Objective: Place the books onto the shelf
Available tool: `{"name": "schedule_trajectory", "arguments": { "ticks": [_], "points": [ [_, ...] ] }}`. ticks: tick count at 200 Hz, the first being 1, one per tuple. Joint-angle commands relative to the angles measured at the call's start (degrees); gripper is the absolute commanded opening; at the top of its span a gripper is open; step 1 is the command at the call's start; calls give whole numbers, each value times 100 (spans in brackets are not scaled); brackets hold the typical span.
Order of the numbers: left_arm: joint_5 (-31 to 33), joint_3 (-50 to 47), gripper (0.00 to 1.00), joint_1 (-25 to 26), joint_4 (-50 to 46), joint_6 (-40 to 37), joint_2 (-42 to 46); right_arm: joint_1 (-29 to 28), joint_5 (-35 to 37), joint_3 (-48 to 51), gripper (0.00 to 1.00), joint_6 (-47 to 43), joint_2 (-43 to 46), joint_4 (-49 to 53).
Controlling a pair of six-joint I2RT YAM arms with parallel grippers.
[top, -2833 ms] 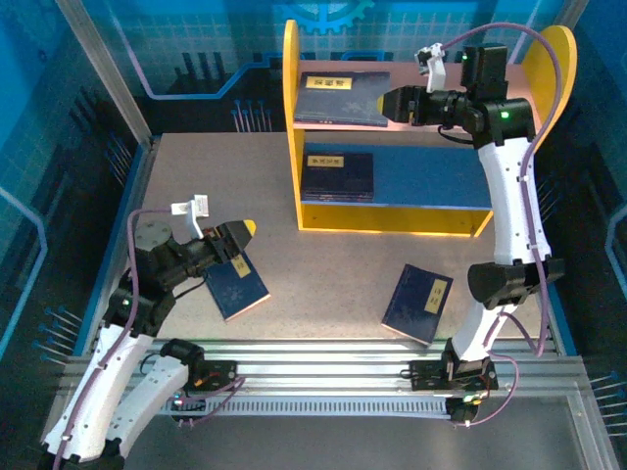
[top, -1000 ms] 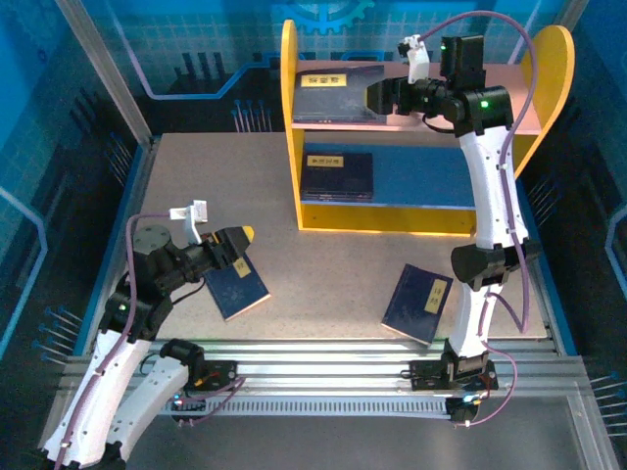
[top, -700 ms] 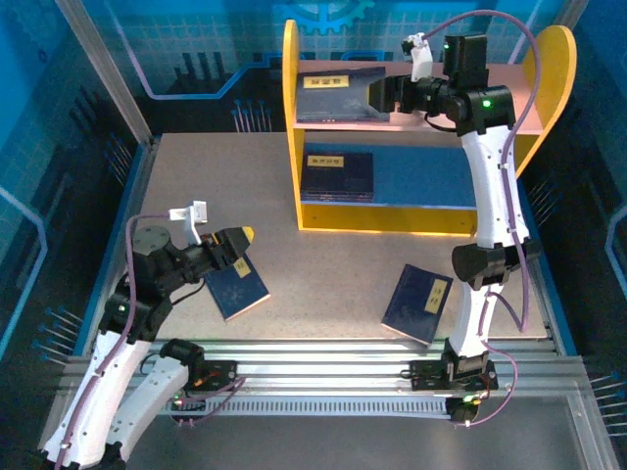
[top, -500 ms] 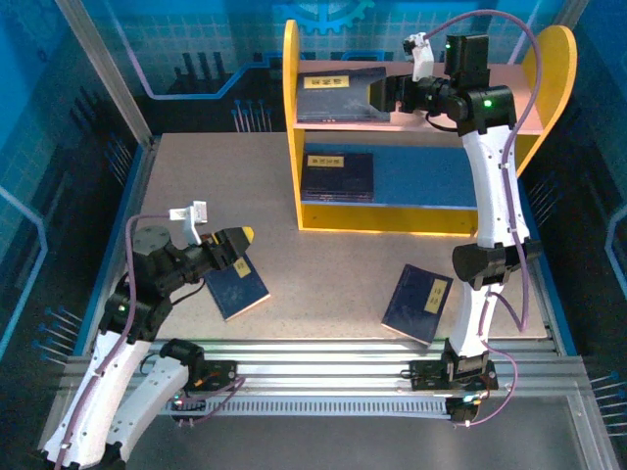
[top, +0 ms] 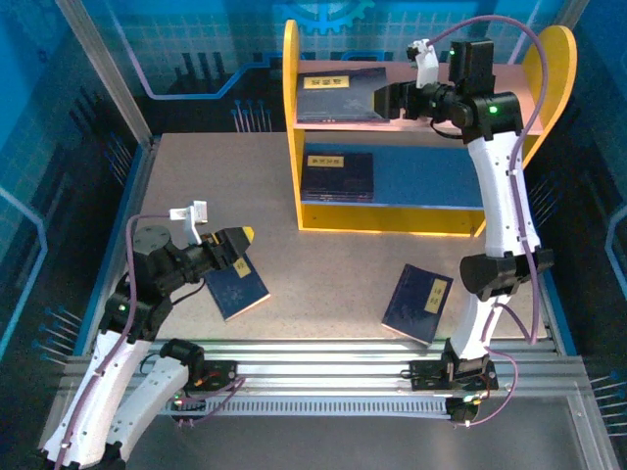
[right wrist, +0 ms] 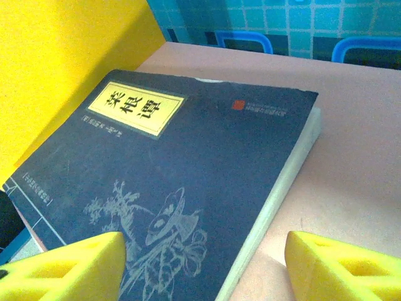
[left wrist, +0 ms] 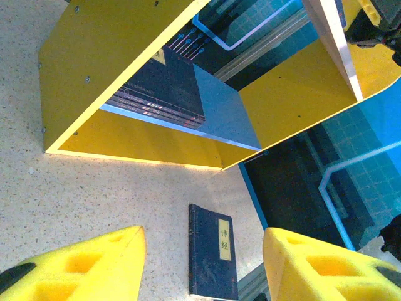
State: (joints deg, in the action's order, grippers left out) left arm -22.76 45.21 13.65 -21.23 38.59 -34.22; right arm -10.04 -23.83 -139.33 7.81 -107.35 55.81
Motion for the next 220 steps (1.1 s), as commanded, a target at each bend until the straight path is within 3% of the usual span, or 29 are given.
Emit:
{"name": "schedule_trajectory", "arguments": {
  "ticks": [1, 42, 220],
  "points": [
    [-70, 146, 53, -71, 22, -97, 3, -9, 182, 368, 69, -13, 168, 575],
    [-87, 138, 53, -73, 44, -79, 3, -130, 140, 799, 70, -75, 495, 448],
    [-83, 77, 53, -73, 18, -68, 62, -442, 54, 679, 70, -86, 447, 483]
  ]
}}
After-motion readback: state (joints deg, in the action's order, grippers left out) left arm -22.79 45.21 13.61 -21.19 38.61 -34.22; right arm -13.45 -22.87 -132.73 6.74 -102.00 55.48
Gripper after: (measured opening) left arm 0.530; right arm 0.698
